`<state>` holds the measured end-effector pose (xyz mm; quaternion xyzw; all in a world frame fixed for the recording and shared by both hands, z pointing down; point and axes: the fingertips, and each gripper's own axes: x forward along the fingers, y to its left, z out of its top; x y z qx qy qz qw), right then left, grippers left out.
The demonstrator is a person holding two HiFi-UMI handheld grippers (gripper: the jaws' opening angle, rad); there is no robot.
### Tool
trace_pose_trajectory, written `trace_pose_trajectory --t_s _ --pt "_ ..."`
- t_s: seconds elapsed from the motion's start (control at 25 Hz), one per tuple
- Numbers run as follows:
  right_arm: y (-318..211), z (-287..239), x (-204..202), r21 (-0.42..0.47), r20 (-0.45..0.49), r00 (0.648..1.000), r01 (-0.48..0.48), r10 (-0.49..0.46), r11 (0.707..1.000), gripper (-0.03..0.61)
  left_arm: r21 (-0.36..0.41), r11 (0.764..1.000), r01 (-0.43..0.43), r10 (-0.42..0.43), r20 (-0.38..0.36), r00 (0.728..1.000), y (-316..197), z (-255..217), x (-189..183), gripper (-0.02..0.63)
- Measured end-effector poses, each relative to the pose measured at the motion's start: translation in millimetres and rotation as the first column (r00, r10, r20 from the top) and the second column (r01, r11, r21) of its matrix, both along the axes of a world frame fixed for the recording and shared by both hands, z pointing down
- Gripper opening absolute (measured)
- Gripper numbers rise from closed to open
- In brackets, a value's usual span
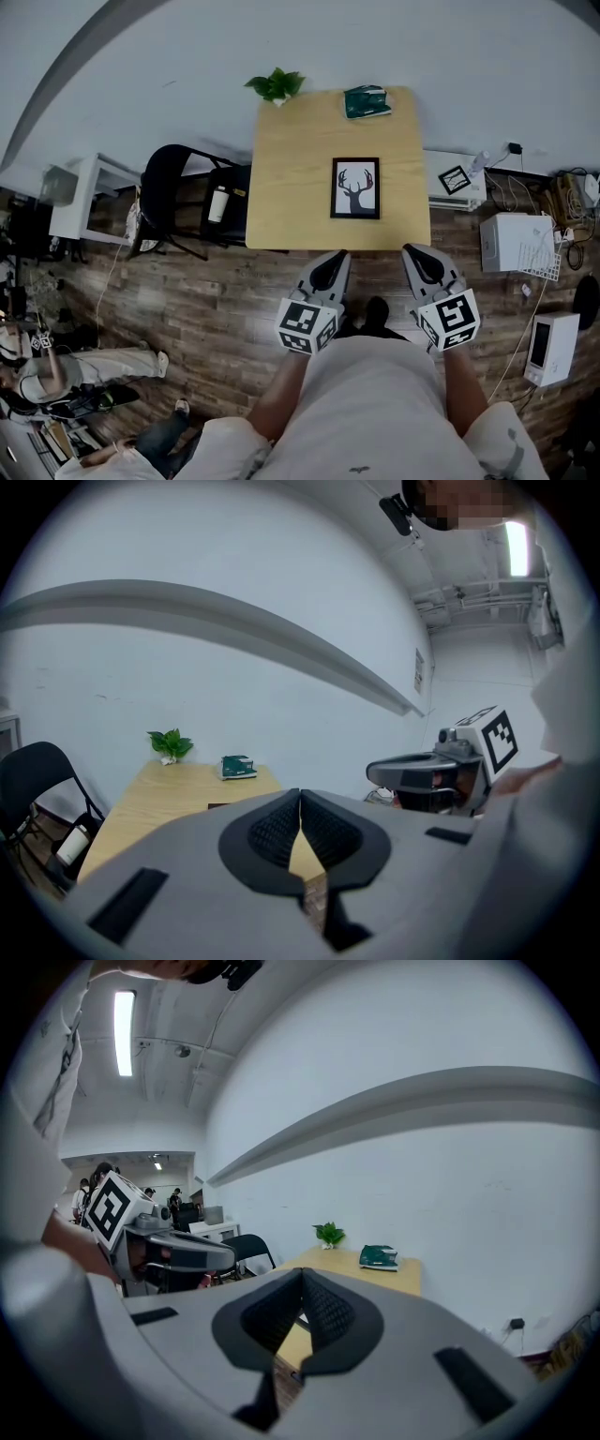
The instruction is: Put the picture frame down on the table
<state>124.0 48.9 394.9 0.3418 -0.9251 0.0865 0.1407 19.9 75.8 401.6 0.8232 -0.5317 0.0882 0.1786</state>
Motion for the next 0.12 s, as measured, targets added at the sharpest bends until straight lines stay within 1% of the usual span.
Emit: trace_pose_trajectory --t_s 0.12 --pt "-3.2 0.4 0.8 0.000 -0.001 1.000 -0.003 0.003 1.000 -0.002 -0.003 1.000 -0.002 0.002 0.002 1.000 -2.7 1.0 0.4 0.008"
